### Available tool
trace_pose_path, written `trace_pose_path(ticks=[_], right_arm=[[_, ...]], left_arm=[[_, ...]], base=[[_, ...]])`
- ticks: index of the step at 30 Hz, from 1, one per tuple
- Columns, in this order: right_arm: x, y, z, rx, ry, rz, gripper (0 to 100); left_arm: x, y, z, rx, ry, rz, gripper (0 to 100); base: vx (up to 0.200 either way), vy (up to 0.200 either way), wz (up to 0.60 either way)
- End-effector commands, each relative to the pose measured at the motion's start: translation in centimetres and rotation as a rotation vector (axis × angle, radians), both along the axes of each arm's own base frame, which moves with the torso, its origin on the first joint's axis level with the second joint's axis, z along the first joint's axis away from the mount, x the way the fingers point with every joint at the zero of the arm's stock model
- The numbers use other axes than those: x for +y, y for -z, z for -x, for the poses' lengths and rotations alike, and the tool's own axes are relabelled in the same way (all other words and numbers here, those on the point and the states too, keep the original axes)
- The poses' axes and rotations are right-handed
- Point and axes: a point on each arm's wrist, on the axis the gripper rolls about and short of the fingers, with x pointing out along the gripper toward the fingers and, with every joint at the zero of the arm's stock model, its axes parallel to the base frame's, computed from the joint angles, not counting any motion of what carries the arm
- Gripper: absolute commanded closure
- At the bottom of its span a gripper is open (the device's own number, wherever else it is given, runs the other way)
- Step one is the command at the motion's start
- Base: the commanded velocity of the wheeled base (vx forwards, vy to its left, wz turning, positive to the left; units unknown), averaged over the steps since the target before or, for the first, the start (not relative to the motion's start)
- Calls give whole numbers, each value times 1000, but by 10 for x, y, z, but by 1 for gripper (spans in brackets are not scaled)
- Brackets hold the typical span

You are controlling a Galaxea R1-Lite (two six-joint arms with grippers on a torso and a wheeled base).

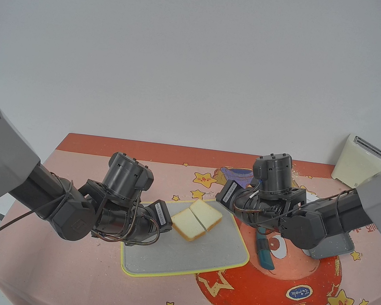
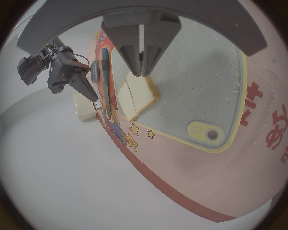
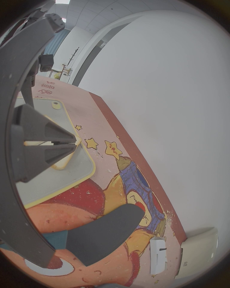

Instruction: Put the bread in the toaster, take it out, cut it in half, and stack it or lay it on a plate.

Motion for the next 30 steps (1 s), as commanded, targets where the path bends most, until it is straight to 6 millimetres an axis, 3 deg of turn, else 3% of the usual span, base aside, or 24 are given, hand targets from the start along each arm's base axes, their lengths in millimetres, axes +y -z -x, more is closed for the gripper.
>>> trace_pose_path(ticks=[1, 10, 30], right_arm=[[1, 14, -7, 23, 9, 12, 100], [-5, 35, -20, 63, 34, 23, 100], [3, 37, -11, 95, 7, 1, 100]], left_arm=[[-1, 4, -1, 6, 3, -6, 100], [-2, 5, 1, 7, 8, -10, 100], [-8, 5, 3, 7, 28, -8, 100]], base=[[0, 0, 0], [0, 0, 0], [0, 0, 0]])
